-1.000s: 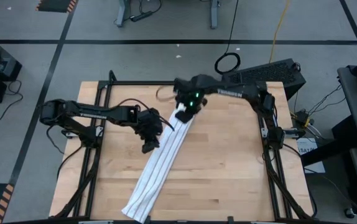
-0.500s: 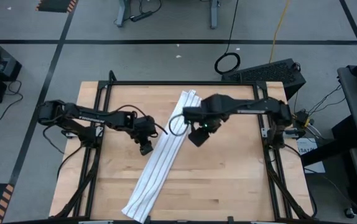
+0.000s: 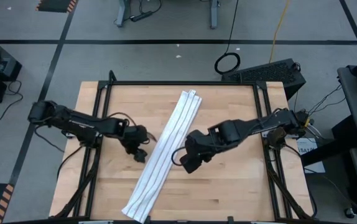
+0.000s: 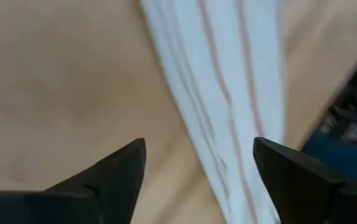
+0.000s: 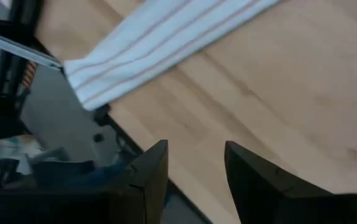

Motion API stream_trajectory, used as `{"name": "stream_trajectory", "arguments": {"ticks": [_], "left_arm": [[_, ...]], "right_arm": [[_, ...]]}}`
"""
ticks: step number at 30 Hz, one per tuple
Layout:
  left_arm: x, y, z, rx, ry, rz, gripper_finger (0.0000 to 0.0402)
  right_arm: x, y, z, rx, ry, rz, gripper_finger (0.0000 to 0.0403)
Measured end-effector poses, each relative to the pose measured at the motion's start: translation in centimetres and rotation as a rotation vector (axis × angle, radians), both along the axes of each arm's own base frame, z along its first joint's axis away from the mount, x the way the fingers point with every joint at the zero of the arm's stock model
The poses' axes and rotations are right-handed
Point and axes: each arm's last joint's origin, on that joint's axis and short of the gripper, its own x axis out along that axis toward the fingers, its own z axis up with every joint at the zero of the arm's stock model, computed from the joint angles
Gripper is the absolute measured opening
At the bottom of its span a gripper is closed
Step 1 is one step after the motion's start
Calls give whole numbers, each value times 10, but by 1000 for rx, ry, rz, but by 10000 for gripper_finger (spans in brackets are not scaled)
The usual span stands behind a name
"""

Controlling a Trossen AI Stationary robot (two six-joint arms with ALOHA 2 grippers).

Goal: Roll towel into tight, uniform cylinder
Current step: Fold the white brown kitchen towel

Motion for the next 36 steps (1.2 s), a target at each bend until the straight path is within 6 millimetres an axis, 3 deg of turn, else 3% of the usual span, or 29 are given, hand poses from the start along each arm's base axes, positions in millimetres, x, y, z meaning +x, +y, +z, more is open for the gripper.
{"name": "stream_trajectory", "arguments": {"ticks": [10,19,25,30,36], "left_arm": [[-26,-67,14,-157,165,30,313],[-46,-124,21,-246,160,252,313],[-54,-153,10,-220,94,289,287],[-39,-172,8,-182,-78,188,258],[-4,-174,27,-7,-313,30,202]], "right_arm": [[-17,1,7,-67,44,34,148],[-42,-32,29,-168,28,186,148],[-58,-49,49,-233,-57,264,148],[-64,-51,54,-292,-82,293,148],[-70,-42,55,-331,-73,289,148]]}}
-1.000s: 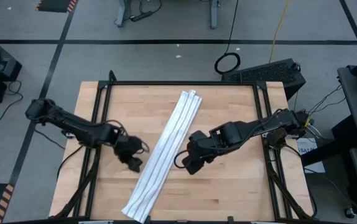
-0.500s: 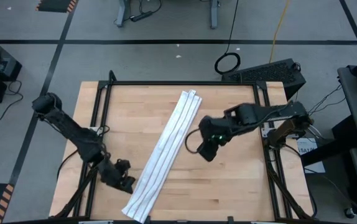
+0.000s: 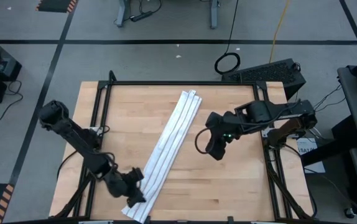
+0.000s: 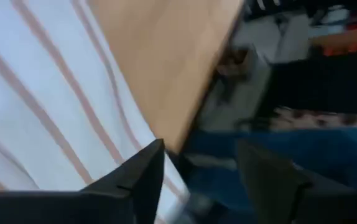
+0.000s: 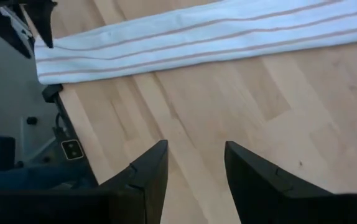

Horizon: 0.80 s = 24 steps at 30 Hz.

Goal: Roll towel into tight, uniform cylinder
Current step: Fold the white brown kitchen towel

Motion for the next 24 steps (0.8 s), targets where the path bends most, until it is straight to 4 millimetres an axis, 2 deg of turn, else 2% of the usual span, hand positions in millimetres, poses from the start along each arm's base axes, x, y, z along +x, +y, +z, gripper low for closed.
{"name": "stream_trajectory", "arguments": {"ticks": [4,10,16,19,24], "left_arm": [[25,24,-10,182,6,17,159],[60,73,-26,323,24,21,97],[74,120,-41,454,121,37,47],[78,127,-56,455,176,0,30],[85,119,-72,454,153,-79,18]], "right_arm": [[0,3,0,-3,-7,-51,148],[-3,10,0,33,0,-97,148],[-5,19,0,48,-9,-158,148],[-5,22,0,41,-23,-191,148],[-6,23,0,42,-35,-248,148]]}}
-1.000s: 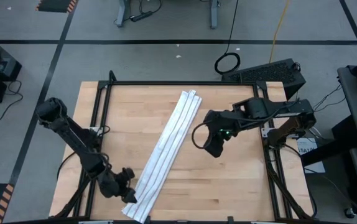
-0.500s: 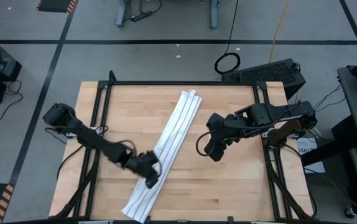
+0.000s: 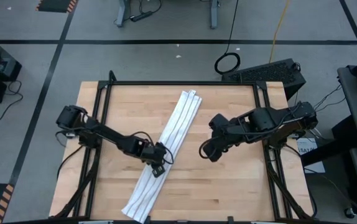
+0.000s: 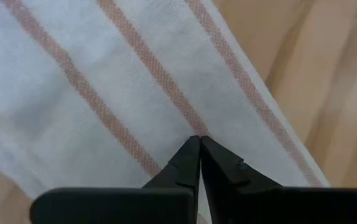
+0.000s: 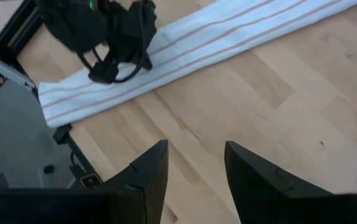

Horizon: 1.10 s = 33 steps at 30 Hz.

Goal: Roll towel into tight, uniform cylinder
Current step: Fold the white brown kitchen towel

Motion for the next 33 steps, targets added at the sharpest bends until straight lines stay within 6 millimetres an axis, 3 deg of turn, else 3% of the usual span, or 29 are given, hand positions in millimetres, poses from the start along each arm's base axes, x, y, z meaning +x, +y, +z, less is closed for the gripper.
{"name": "stream_trajectory", "arguments": {"ticks": [8,16,24,33], "left_arm": [[21,5,-22,-1,-96,11,18],[39,37,-33,-15,-189,123,18],[52,78,-23,-43,-341,237,18],[51,80,9,-162,-425,154,18]], "right_arm": [[0,1,0,9,-14,-70,148],[-1,0,0,21,-7,-100,148],[-7,-4,-5,-58,64,-143,148],[-8,-10,-11,-141,85,-195,147]]}}
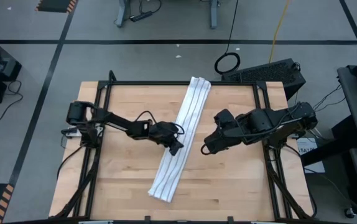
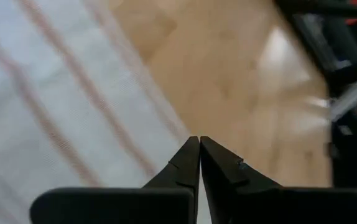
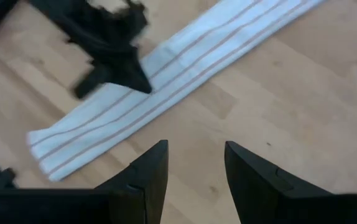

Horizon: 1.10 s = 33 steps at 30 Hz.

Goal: Roll towel into tight, uniform cylinder
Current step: Fold the white brown kitchen towel

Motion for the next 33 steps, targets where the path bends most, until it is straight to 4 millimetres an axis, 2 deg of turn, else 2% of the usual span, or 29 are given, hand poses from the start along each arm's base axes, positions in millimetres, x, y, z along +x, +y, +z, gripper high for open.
{"name": "stream_trajectory", "arguments": {"ticks": [7,12,16,20,24,29,33], "left_arm": [[-24,-5,41,-32,53,-10,18],[-45,-13,54,-97,177,21,18],[-55,-32,61,-83,206,-47,18],[-59,-52,61,-74,219,-118,18],[-62,-65,61,-66,222,-117,18],[-61,-61,60,-48,218,-65,18],[-58,-50,55,-30,238,-13,18]], "right_arm": [[12,-22,-26,52,113,16,111],[23,-58,-26,79,70,1,86],[35,-88,-26,75,-24,-2,76],[43,-127,-46,61,-42,-34,65],[36,-177,-64,106,-52,-162,56],[18,-230,-79,166,-85,-320,59],[16,-256,-112,235,-40,-312,60]]}}
